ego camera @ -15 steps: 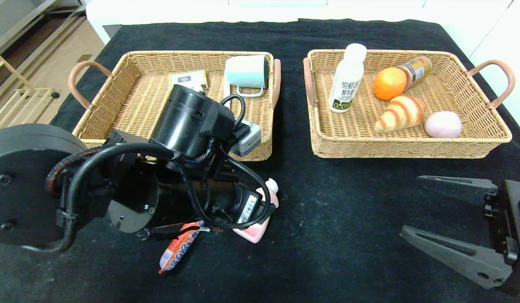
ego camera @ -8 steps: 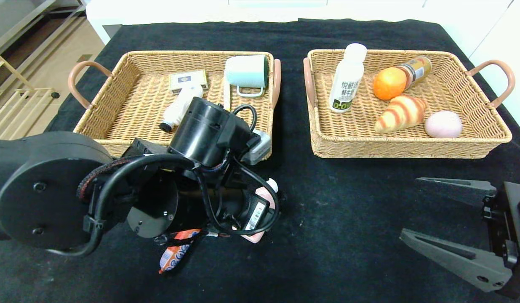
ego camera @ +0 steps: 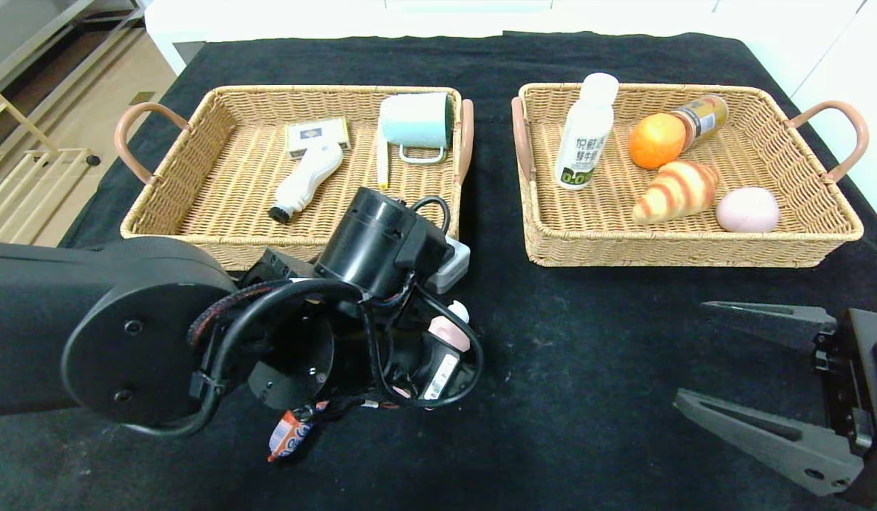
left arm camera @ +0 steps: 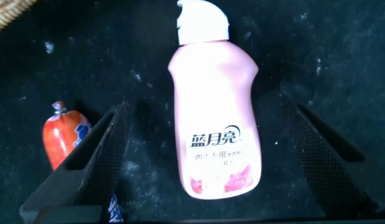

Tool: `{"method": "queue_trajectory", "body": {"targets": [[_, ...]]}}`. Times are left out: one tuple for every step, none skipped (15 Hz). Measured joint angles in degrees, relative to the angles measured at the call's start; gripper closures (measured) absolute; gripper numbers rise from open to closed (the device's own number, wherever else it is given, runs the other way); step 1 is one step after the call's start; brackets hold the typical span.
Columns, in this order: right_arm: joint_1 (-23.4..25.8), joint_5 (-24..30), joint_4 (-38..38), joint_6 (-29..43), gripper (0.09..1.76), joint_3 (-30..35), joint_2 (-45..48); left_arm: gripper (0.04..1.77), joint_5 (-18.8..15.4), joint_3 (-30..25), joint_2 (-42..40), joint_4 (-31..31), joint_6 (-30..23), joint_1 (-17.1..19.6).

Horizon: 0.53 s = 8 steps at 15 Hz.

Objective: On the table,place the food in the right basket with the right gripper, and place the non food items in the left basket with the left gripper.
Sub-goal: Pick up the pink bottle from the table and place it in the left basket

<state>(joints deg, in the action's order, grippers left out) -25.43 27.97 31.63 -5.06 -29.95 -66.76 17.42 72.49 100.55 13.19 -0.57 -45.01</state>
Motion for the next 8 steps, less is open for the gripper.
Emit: {"method": "queue_trajectory", "body": {"targets": [[-0.01,-0.02,-0.02,0.00,0.14,0.02,-0.02,0.10,0.11,0.04,0.22,-0.02,-0.02,0.02],[-0.04,-0.02,-0.02,0.00,0.14,0.05,-0.06,0.10,0.13,0.13,0.44,-0.02,-0.02,0.02],[-0.04,-0.02,0.00,0.00,0.14,0.05,-0.06,0.10,0.13,0.13,0.61,0.00,0.00,0.00],[-0.04,0.00,-0.02,0.00,0.14,0.05,-0.11,0.10,0.13,0.20,0.77,0.00,-0.02,0.00],[-0.04,0.00,-0.02,0.00,0.14,0.05,-0.17,0.10,0.13,0.20,0.83,0.00,-0.02,0.00],[-0.04,-0.02,-0.02,0.02,0.14,0.05,-0.22,0.09,0.13,0.17,0.85,0.00,-0.02,0.00],[-0.04,-0.02,-0.02,0.00,0.14,0.05,-0.28,0.09,0.13,0.13,0.89,0.00,0.00,0.00],[-0.04,-0.02,-0.05,0.02,0.14,0.05,-0.30,0.09,0.07,0.13,0.94,0.00,-0.02,0.00]]}}
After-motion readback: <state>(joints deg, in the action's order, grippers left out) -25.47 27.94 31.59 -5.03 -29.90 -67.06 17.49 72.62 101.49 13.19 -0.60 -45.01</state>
